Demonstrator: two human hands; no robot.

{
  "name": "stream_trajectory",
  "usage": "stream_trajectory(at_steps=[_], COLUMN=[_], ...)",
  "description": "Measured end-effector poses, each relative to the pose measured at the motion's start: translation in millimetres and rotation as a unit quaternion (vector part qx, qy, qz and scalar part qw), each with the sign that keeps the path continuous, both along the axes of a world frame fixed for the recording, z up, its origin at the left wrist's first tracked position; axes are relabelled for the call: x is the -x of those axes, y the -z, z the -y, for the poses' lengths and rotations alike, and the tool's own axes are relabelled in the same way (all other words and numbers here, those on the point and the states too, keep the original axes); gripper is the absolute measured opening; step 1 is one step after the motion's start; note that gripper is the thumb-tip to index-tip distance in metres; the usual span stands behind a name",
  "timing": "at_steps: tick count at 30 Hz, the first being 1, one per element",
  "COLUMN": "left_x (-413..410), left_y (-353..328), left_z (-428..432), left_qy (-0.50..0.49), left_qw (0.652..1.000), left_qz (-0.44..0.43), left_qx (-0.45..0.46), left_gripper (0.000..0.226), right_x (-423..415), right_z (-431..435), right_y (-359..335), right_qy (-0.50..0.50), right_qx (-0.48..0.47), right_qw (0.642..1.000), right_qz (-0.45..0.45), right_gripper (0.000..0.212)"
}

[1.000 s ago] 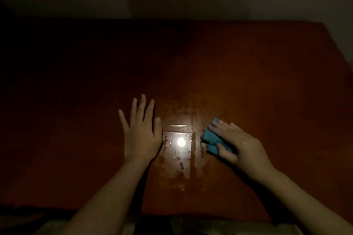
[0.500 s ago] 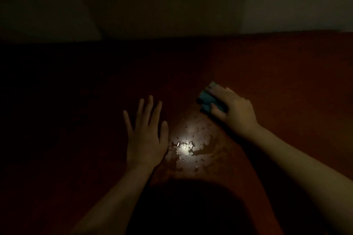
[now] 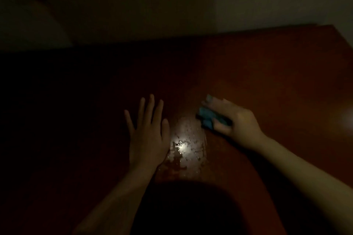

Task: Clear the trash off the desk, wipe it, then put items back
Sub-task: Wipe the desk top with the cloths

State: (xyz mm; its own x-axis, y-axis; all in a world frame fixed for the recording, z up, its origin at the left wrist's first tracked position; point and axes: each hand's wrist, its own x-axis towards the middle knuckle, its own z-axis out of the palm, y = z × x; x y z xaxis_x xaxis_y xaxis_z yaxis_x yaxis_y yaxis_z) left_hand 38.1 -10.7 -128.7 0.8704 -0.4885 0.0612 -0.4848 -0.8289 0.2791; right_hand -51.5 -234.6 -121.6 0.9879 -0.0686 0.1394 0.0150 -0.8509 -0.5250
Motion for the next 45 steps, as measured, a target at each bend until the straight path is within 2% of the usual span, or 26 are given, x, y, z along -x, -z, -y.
stream_trajectory(at_steps=[3,10,14,17,19,21,23,26,28,31,34,35,40,42,45], left_x=[6.6,97.6,150.7,171.8,186.5,202.2,213.5,219.4,222.1,221.2,217.7,217.4,205.6,193.5,182.0], left_y=[-1.2,13.0,7.5,2.5,2.4,4.5,5.3,4.5,3.4,1.4,0.1,0.5,-0.3,-1.2,0.5], left_z=[-1.6,-36.2,-55.4,-60.5,-64.2,-68.3,-74.4,-81.7,-80.6,-77.0,-76.7,-76.7,-80.7,-83.4,-81.3], left_qy=[0.006,-0.024,-0.029,-0.046,-0.057,-0.059,-0.065,-0.083,-0.080,-0.072,-0.067,-0.065,-0.038,-0.045,-0.025], left_qw=[1.000,0.999,0.999,0.998,0.998,0.997,0.997,0.996,0.996,0.997,0.998,0.998,0.999,0.999,1.000], left_qz=[0.019,0.031,0.028,0.033,0.033,0.026,0.016,0.014,0.013,0.010,0.000,-0.004,-0.016,-0.017,-0.013], left_qx=[0.003,-0.036,-0.035,-0.023,-0.021,-0.029,-0.040,-0.039,-0.026,-0.010,0.000,0.000,0.002,0.014,0.011], left_gripper=[0.063,0.055,0.056,0.057,0.058,0.058,0.060,0.063,0.063,0.063,0.063,0.063,0.063,0.064,0.062], right_x=[-6.8,139.6,187.3,164.1,151.1,157.5,186.7,241.0,267.6,270.7,242.3,237.0,269.1,274.7,261.9], right_z=[-12.9,-59.3,-28.2,-36.5,-57.4,-80.7,-100.0,-101.2,-78.8,-50.1,-75.9,-91.2,-121.0,-113.3,-102.4], right_y=[6.4,11.2,1.8,-7.4,-5.8,0.5,6.6,7.4,4.7,1.0,-1.5,-0.2,6.7,5.9,5.6], right_qy=[0.055,-0.109,-0.047,0.040,0.079,0.051,-0.022,-0.114,-0.119,-0.067,0.034,0.034,-0.138,-0.161,-0.142], right_qx=[0.014,-0.023,-0.022,-0.016,-0.003,0.007,-0.004,-0.020,-0.026,-0.033,-0.016,-0.012,-0.025,-0.025,-0.030], right_qw=[0.998,0.993,0.997,0.999,0.997,0.999,1.000,0.993,0.992,0.997,0.999,0.999,0.990,0.986,0.988], right_qz=[0.000,-0.040,-0.051,-0.019,-0.012,-0.003,0.005,-0.020,-0.037,-0.033,0.005,0.013,-0.021,-0.039,-0.047], right_gripper=[0.047,0.046,0.051,0.058,0.054,0.047,0.048,0.048,0.049,0.051,0.051,0.050,0.045,0.044,0.044])
